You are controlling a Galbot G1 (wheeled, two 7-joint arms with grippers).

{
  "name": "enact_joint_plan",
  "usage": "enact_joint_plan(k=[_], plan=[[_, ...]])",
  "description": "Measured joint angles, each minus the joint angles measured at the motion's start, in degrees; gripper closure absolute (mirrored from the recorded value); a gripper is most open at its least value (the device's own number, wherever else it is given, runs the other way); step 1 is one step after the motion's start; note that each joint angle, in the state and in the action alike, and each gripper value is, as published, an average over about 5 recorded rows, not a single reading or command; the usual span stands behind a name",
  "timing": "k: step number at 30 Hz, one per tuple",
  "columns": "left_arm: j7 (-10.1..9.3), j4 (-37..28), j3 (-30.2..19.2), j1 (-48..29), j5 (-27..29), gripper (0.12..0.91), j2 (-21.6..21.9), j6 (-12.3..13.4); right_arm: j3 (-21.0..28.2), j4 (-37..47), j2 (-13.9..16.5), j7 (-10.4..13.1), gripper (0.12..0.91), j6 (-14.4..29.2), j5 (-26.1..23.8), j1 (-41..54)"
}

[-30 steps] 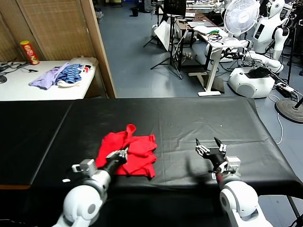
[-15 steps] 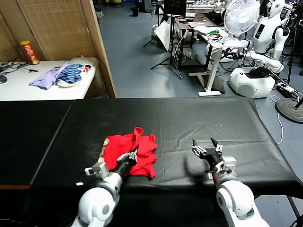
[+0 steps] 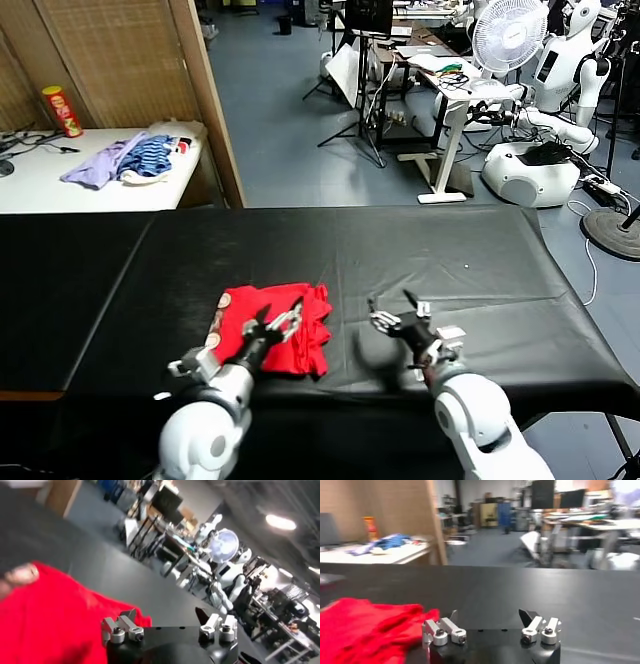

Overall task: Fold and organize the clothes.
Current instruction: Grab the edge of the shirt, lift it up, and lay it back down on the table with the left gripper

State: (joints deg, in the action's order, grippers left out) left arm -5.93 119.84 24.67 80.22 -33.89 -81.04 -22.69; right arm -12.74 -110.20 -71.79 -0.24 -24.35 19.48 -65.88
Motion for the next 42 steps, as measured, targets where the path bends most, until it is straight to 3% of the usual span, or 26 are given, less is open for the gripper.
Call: enact_joint_plan(k=[7,16,23,31,36,42], plan=[[0.35,-2.0,7.86,1.56,1.9,0.232,4.03,0.44,8.77,4.88,-1.51,0.01,0.227,-0.3,-4.89,5.68],[1.13,-5.05,10.76,0.5,1.12,0.232,3.99,0.41,14.05,9.61,-3.24,2.71,0.227,-0.24,-15.76,7.34],[1.91,-7.59,11.99,-0.79,-5.61,0.232,4.49,-0.47,12.57,7.88,-4.7,5.45,0.227,2.45,-10.38,6.22],[1.75,-9.51,12.97,-1.37,-15.52,0.236,4.69,-2.68,6.89,0.03,-2.95,5.66,0.227,2.85,-1.33,2.7],[1.78,-10.61,12.9,-1.29,-19.57,0.37,4.37,-3.15,3.42,-4.05,-2.22,5.63,0.227,2.88,-0.19,-0.12],[1.72,-11.46,12.62,-1.42,-21.09,0.714,3.99,-3.5,0.6,-6.97,-2.39,5.7,0.227,2.87,-0.2,-2.89]])
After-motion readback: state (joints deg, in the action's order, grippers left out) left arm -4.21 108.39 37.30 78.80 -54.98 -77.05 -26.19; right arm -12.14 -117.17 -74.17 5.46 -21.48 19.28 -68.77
